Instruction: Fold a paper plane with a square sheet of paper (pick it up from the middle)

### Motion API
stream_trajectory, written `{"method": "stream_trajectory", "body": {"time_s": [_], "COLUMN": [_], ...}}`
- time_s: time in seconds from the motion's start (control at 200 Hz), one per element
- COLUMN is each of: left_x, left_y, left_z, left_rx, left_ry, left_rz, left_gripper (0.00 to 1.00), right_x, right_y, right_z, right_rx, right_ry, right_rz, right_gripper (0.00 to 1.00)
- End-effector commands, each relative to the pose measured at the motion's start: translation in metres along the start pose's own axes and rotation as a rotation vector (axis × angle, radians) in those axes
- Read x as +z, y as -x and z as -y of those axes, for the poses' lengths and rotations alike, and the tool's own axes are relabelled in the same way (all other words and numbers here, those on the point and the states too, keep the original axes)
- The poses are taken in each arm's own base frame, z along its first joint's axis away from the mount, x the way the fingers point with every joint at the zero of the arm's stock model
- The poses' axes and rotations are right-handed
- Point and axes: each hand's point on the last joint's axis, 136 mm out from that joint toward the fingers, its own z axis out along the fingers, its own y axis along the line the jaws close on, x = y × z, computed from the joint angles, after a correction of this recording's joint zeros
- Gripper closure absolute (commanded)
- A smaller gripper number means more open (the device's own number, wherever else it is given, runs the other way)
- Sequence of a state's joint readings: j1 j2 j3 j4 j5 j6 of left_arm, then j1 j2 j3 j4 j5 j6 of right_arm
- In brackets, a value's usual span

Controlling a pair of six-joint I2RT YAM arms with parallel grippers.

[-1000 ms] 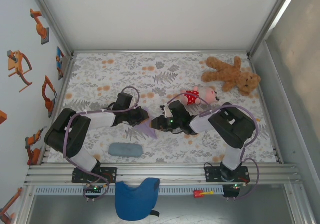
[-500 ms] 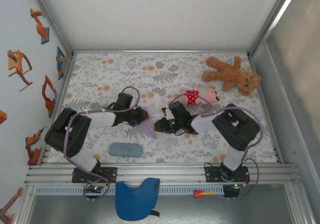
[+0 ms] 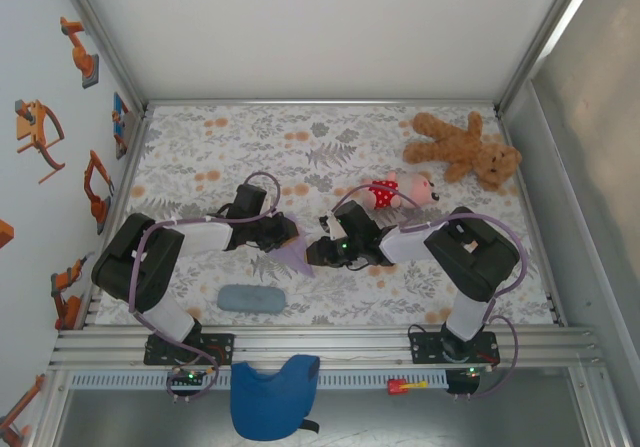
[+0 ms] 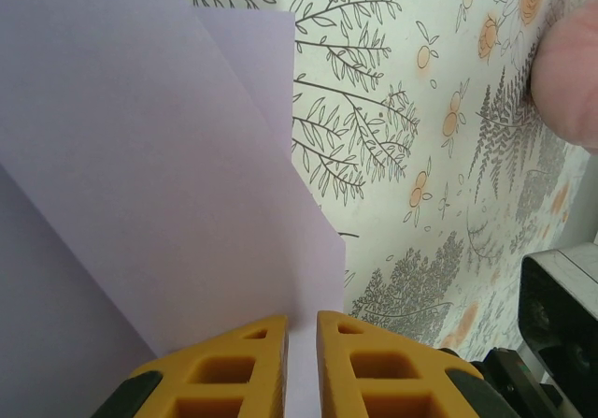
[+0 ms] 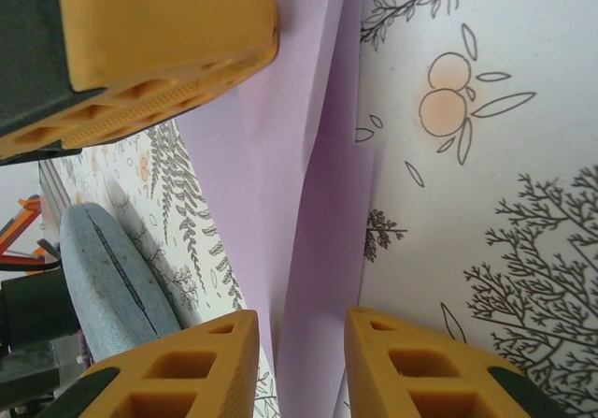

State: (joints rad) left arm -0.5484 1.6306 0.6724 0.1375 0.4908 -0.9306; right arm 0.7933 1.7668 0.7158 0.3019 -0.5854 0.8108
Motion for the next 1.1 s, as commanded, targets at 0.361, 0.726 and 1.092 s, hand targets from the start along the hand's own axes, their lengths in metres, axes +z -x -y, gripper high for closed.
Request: {"method": "stream_trajectory", "body": {"time_s": [0.361, 0.726, 1.092], "left_x": [0.002, 0.005, 0.01], "left_y": [0.002, 0.003, 0.001], "left_z": [-0.002, -0.003, -0.006], "left_rx": [0.009, 0.007, 0.0], "left_ry": [0.016, 0.019, 0.023], "left_rz": [-0.009, -0.019, -0.038], "left_gripper": [0.84, 0.84, 0.84], "right_x": [0.011, 0.012, 0.012], "right_y": [-0.015, -0.017, -0.017], "right_z": [0.033, 0.037, 0.037], "right_rx": [0.035, 0.041, 0.042], "right_ry": [-0.127, -0.143, -0.143], "right_rz": [-0.059, -0.075, -0.074], "right_gripper": [0.85, 0.88, 0.87]}}
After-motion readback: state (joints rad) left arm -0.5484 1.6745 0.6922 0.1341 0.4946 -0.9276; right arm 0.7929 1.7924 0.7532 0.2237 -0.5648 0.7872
